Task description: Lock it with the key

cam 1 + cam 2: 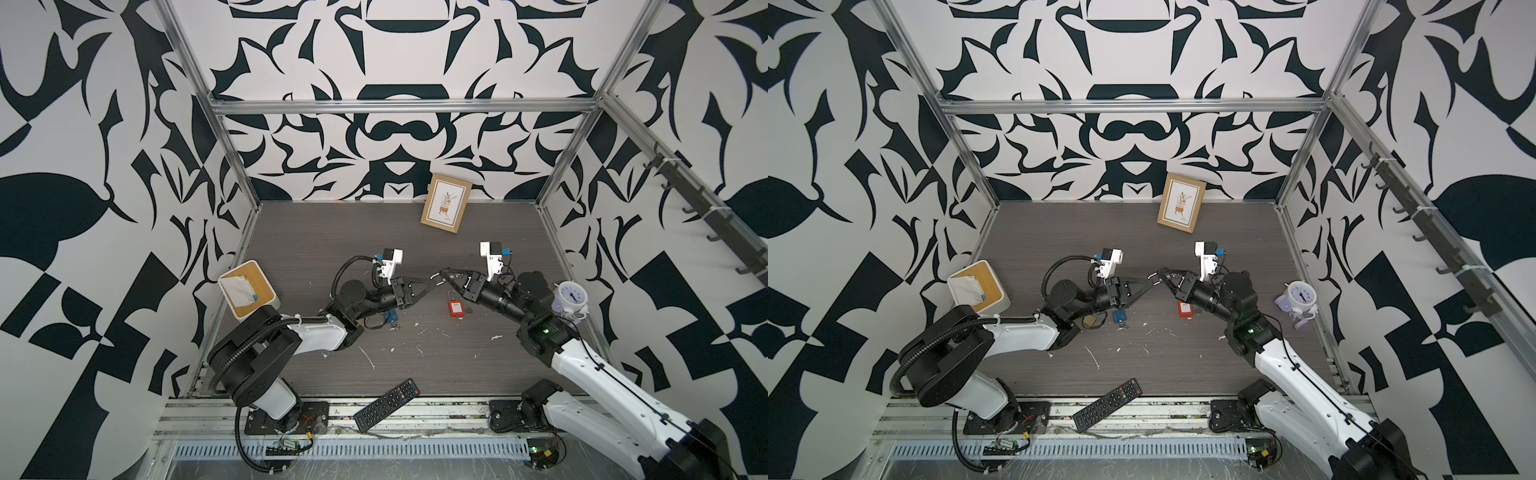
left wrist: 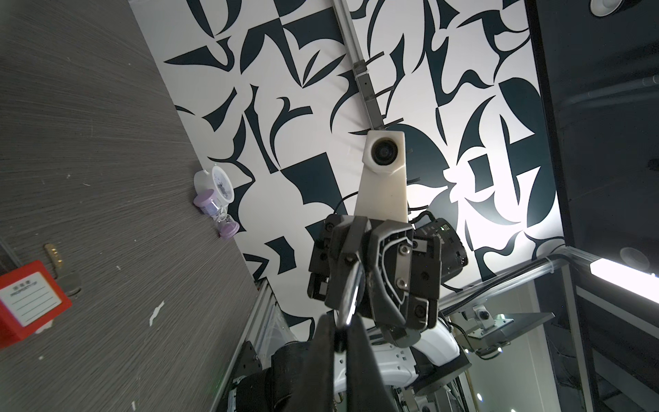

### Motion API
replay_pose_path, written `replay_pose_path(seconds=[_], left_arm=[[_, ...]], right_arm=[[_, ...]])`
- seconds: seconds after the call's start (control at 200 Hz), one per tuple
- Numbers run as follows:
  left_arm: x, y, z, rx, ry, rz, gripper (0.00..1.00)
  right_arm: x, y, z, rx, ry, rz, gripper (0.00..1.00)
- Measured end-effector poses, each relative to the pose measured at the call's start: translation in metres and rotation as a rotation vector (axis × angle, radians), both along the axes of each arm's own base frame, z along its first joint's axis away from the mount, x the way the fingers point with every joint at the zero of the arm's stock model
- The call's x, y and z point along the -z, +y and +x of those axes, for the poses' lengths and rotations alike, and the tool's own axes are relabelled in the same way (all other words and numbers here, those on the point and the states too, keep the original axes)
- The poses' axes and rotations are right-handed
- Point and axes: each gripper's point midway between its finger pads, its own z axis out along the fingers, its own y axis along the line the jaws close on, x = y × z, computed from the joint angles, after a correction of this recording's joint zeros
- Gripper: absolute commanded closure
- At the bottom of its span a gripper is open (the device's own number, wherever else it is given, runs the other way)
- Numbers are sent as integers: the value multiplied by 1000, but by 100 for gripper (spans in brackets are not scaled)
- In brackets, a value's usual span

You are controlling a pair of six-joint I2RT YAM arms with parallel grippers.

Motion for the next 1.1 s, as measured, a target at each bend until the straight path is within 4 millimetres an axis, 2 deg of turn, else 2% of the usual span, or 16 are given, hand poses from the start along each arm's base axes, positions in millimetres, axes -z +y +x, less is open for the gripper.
replay_pose_path(seconds=[0.635, 1.1], left_arm=[[-1, -6, 3, 36, 28, -36, 100], [7, -9, 7, 51, 81, -32, 100]], right_arm=[[-3, -5, 2, 22, -40, -18, 100], [3, -3, 6, 16, -55, -51, 100]])
